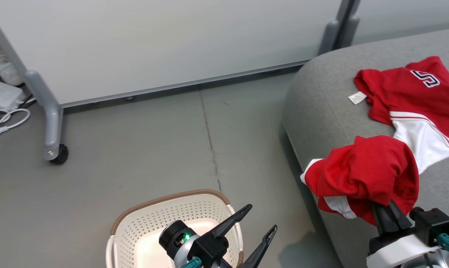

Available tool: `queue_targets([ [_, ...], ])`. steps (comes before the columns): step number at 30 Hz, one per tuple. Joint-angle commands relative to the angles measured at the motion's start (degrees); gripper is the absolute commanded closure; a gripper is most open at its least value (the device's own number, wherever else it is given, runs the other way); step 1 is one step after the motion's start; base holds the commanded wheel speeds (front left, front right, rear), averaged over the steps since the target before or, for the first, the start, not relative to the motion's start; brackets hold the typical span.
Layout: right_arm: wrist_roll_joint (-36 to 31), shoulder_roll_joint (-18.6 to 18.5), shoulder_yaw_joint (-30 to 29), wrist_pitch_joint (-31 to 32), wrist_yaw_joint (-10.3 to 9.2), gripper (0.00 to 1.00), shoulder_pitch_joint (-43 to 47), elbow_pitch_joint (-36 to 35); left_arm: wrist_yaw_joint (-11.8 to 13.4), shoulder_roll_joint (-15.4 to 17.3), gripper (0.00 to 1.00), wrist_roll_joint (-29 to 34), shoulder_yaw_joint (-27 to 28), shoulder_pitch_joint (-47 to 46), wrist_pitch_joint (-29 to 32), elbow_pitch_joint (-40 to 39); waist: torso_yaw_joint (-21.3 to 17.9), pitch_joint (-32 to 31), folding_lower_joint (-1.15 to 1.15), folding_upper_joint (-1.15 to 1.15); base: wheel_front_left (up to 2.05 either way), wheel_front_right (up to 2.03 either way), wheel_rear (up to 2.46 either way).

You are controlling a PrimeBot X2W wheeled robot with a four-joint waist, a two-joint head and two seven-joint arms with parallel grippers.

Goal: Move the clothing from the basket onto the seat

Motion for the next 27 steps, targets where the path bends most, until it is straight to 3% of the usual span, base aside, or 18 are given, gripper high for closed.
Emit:
queue_targets([
  [1,0.0,-0.2,-0.1,-0.3,0.01,1.00,-0.8,0.0,0.0,0.4,0.00,0.2,0.2,-1.1,0.0,-0.2,-2.4,0.9,0.00,0.00,0.00,0.00,0.00],
  [13,-0.1,0.0,0.4,-0.3,0.01,1.00,-0.7,-0.1,0.0,0.7,0.00,0.3,-0.8,-2.1,0.0,-0.1,-11.1,2.4,0.00,0.00,0.00,0.00,0.00],
  [27,0.2,1.1,0.6,-0.3,0.01,1.00,-0.7,0.0,-0.1,0.8,0.00,0.3,-1.6,-3.6,0.0,-0.2,-16.7,4.4,0.00,0.00,0.00,0.00,0.00],
])
